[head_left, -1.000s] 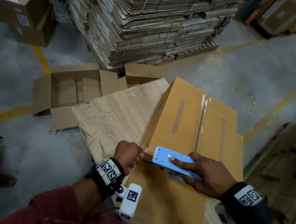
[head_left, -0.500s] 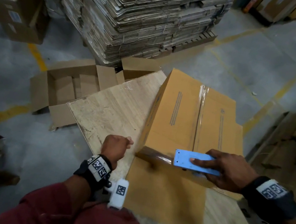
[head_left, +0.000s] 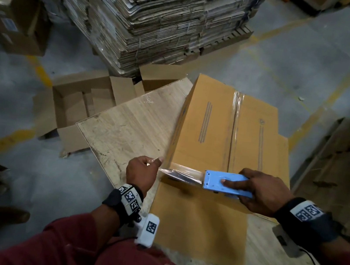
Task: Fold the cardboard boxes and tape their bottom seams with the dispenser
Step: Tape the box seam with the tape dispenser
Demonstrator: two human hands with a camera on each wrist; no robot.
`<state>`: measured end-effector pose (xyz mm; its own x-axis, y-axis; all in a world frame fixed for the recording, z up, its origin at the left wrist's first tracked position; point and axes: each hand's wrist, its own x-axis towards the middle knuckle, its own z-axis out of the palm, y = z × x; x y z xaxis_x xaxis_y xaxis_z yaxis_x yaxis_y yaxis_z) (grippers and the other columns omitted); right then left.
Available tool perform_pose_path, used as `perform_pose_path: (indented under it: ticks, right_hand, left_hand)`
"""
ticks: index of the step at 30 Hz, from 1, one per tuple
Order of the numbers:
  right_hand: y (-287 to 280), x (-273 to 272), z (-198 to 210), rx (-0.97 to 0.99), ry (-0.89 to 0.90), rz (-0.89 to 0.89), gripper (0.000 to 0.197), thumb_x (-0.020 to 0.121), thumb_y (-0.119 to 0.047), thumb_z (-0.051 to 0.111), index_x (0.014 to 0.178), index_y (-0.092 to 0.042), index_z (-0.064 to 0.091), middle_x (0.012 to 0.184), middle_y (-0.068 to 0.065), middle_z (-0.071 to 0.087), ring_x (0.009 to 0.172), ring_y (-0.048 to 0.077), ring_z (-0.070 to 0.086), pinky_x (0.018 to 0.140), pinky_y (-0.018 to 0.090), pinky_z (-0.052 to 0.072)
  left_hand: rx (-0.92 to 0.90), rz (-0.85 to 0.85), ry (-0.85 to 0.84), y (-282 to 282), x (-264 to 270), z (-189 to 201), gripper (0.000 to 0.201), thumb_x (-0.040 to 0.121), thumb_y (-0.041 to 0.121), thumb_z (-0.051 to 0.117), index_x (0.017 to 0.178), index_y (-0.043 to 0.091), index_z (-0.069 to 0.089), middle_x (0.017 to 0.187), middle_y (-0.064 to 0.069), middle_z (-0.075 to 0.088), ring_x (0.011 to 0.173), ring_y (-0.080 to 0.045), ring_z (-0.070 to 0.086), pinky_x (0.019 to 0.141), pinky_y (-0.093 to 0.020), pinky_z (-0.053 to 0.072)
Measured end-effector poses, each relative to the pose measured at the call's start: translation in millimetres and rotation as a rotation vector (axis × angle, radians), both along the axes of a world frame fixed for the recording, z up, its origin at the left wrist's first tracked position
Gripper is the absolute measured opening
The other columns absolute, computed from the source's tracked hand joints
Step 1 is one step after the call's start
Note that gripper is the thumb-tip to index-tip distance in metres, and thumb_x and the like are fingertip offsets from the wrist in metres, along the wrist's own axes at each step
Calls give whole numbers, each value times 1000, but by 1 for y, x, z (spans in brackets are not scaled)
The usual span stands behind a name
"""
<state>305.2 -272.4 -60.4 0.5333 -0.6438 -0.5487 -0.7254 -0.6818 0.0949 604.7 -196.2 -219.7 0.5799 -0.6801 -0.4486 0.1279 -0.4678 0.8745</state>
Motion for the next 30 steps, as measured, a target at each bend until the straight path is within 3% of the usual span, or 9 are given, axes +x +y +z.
perform_pose_path:
  ticks: [4,10,13,17,20,23,25,27,30]
  right_hand:
    - [-4,5,-5,-2,14,-9,63,79,-80,11,140,-75,25,113,-7,52,96,17,60,72,36,55]
    - [-9,12,-13,-20,49,43,51,96,-65,44,144,-70,27,112,-7,51,97,18,57,72,36,55]
    - [-9,19,-12,-22,82,78,50,98,-61,45,145,-67,30,117,-6,52,101,18,58,70,30,50]
    - [-8,26,-12,3,108,74,50,96,-63,47,144,-67,32,119,-8,51,105,18,58,69,29,43]
    - [-7,30,-14,48,124,68,53,95,-57,51,145,-63,35,118,-6,48,107,20,56,70,32,44]
    - [-10,31,-15,81,105,54,52,94,-52,56,143,-62,41,117,-5,48,104,21,57,70,32,45]
    - [-14,29,-16,121,73,28,52,93,-48,60,141,-61,46,115,-3,48,101,21,58,69,29,40]
    - [-17,25,-18,142,52,19,54,91,-45,63,140,-61,47,113,-4,47,97,21,58,68,28,36]
    - [-24,21,-21,150,31,29,56,90,-42,68,140,-60,48,108,-6,45,94,20,57,68,27,34]
  left_hand:
    - [40,-2,-37,-2,-1,-7,33,81,43,86,69,16,71,71,1,71,72,-22,67,77,-39,59]
    - [70,-44,-63,-1,-2,-21,36,83,49,82,77,14,75,80,0,75,83,-22,71,82,-35,57]
    - [89,-57,-35,-3,-8,-27,36,84,47,82,71,15,71,71,0,71,78,-25,69,78,-35,56]
    - [141,-66,113,-3,-16,-31,45,84,41,84,58,15,59,43,12,47,53,-20,46,57,-28,39]
    - [235,-57,301,-5,-15,-37,41,83,41,86,69,11,62,51,3,47,47,-18,37,45,-20,29]
    - [296,-12,496,-7,-14,-38,36,80,38,86,84,7,69,68,-7,51,47,-18,29,45,-23,23]
    - [316,14,584,-9,-17,-37,28,82,31,82,93,8,72,67,-3,53,47,-16,26,48,-24,20]
    - [346,3,652,-10,-21,-36,20,83,28,79,91,13,68,63,1,46,49,-15,22,50,-25,18]
    - [402,-39,736,-7,-23,-43,20,85,34,76,91,16,70,61,4,36,48,-13,19,51,-23,18]
